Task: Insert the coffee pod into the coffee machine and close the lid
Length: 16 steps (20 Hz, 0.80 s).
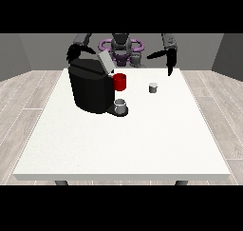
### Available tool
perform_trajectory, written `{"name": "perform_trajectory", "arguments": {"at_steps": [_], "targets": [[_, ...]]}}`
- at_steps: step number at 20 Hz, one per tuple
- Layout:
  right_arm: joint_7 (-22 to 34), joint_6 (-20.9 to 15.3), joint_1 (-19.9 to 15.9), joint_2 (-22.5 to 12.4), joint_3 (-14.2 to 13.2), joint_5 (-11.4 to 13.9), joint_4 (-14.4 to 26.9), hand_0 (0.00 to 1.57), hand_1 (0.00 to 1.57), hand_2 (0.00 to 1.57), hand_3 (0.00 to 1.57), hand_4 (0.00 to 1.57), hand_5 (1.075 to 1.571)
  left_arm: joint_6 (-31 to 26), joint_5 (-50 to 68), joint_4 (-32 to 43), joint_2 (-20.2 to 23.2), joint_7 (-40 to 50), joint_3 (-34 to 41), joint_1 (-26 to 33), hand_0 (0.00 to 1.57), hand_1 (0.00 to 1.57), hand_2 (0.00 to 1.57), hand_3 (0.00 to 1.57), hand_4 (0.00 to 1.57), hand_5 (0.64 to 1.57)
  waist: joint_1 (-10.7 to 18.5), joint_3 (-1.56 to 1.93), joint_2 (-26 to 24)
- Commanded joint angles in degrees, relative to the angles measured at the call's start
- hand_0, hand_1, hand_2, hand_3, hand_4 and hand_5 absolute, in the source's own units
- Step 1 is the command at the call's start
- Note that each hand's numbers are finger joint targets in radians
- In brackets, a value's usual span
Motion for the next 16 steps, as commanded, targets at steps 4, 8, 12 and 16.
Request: {"name": "perform_trajectory", "arguments": {"at_steps": [4,8,12,16], "targets": [[4.4,-3.6,-1.2,1.7,4.0,2.5,-2.0,0.0,0.0,0.0,0.0,0.35,1.571,2.6,-4.5,13.6,0.0,-1.5,0.9,-6.2,0.0,0.0,0.0,0.0,0.0,1.571,-2.2,-0.03,1.5],[3.3,-3.5,-5.6,0.7,1.4,3.2,1.5,0.0,0.0,0.0,0.0,0.37,1.571,2.2,-6.1,19.1,1.2,-6.0,1.3,-9.1,0.0,0.0,0.0,0.0,0.0,1.571,-0.8,-0.02,5.2],[2.5,-2.4,-5.3,-0.3,0.0,2.7,6.7,0.0,0.0,0.0,0.0,0.41,1.571,2.9,-9.9,19.2,-0.4,0.0,-2.3,-11.6,0.0,0.0,0.0,0.0,0.0,1.571,-0.4,0.0,3.2],[2.4,-2.7,-4.8,-1.0,-0.1,3.8,7.4,0.0,0.0,0.0,0.0,0.42,1.571,1.5,-11.8,24.2,1.7,-5.9,-1.9,-10.3,0.0,0.0,0.37,0.0,0.0,1.571,0.2,-0.02,3.3]]}}
